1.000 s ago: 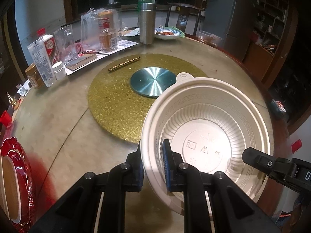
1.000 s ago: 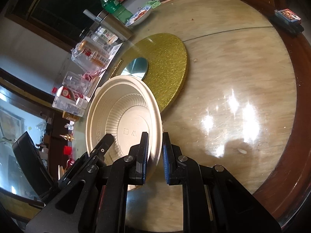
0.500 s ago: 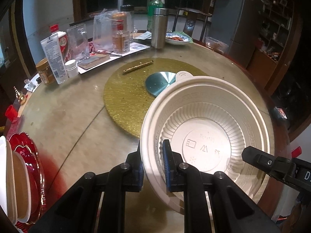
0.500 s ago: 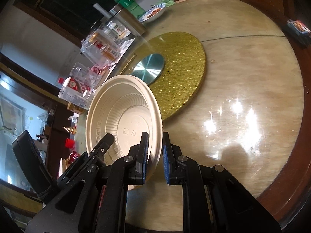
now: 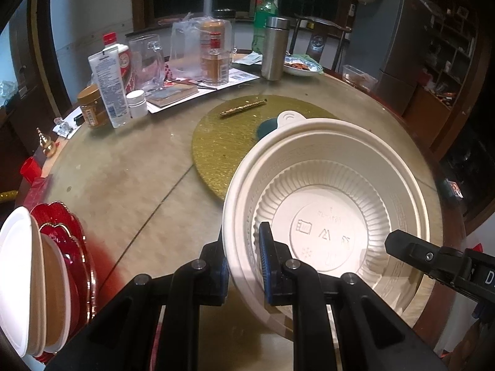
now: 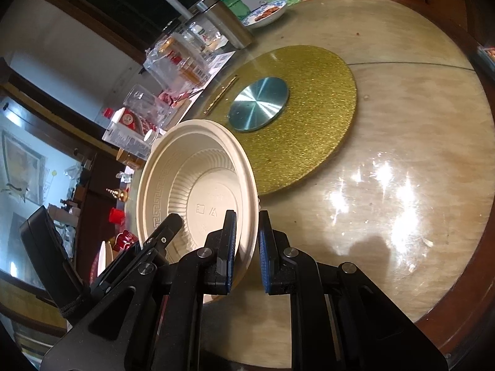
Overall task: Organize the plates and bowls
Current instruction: 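Lift and carry the beige bowl with both tools over the plate stack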
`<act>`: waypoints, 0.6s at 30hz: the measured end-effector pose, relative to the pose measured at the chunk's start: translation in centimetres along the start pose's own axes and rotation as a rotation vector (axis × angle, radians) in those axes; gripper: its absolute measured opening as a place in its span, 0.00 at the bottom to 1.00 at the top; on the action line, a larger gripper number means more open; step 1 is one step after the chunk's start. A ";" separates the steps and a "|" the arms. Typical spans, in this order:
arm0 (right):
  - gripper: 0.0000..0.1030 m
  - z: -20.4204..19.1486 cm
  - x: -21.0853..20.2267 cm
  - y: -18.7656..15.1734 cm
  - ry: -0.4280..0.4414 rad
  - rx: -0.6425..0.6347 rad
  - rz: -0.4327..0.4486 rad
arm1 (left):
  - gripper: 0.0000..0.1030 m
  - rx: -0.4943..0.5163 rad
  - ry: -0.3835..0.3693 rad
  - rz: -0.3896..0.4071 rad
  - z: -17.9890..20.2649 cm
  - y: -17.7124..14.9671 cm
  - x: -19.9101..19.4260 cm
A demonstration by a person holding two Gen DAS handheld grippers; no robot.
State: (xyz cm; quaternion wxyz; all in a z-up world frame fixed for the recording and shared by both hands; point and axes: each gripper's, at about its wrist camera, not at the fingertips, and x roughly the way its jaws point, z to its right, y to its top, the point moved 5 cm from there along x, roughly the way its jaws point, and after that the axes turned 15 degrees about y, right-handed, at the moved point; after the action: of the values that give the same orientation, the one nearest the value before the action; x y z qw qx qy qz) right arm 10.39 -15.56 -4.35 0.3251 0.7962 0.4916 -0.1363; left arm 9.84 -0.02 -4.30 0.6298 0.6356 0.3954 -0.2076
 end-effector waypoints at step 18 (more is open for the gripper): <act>0.13 -5.3 0.9 -0.6 0.076 -0.106 -0.016 | 0.15 -0.076 0.017 0.074 -5.2 0.7 -3.7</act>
State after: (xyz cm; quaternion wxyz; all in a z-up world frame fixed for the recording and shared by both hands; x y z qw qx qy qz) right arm 9.79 -11.29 -1.11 0.3469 0.7784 0.5166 -0.0826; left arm 6.95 4.15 -0.37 0.6573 0.6271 0.3847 -0.1634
